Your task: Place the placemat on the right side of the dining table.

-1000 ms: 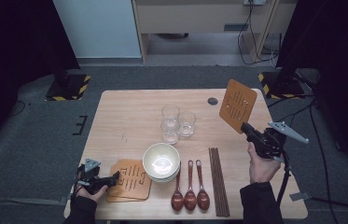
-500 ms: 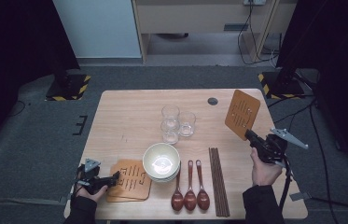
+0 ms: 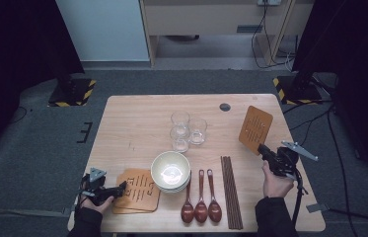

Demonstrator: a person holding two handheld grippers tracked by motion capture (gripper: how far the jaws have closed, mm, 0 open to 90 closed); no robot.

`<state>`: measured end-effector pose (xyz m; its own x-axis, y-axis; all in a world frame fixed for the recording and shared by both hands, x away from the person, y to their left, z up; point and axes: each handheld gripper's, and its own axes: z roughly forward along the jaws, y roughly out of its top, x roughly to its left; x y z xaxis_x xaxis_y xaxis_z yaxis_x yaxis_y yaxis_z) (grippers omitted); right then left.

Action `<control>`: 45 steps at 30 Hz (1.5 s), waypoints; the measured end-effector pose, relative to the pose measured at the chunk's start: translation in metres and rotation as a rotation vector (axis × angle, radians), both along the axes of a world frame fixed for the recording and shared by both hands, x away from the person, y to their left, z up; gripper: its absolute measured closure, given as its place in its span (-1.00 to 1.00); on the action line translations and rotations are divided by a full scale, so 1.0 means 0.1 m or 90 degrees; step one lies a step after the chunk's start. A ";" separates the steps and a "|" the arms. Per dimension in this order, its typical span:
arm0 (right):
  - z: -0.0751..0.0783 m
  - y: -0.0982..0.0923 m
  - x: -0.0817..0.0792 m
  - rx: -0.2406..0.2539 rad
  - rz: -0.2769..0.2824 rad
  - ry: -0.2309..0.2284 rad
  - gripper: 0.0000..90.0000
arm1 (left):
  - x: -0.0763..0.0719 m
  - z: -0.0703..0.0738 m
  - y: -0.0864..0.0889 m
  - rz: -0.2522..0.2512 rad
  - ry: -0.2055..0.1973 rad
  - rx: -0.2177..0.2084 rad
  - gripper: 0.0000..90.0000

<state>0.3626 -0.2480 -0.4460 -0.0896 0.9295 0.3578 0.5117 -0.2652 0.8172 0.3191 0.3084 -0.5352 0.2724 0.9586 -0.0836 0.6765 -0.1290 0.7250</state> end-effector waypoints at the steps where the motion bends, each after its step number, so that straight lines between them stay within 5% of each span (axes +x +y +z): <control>1: -0.01 0.00 0.00 -0.001 -0.001 0.003 0.95 | 0.00 0.00 0.00 0.000 0.000 0.000 -0.94; 20: -0.23 -0.01 0.03 -0.024 -0.013 0.034 0.95 | 0.00 0.00 0.00 0.000 0.000 0.000 -0.94; 45: -0.56 -0.01 -0.10 -0.006 -0.013 0.060 0.92 | 0.00 0.00 0.00 0.000 0.000 0.001 -0.94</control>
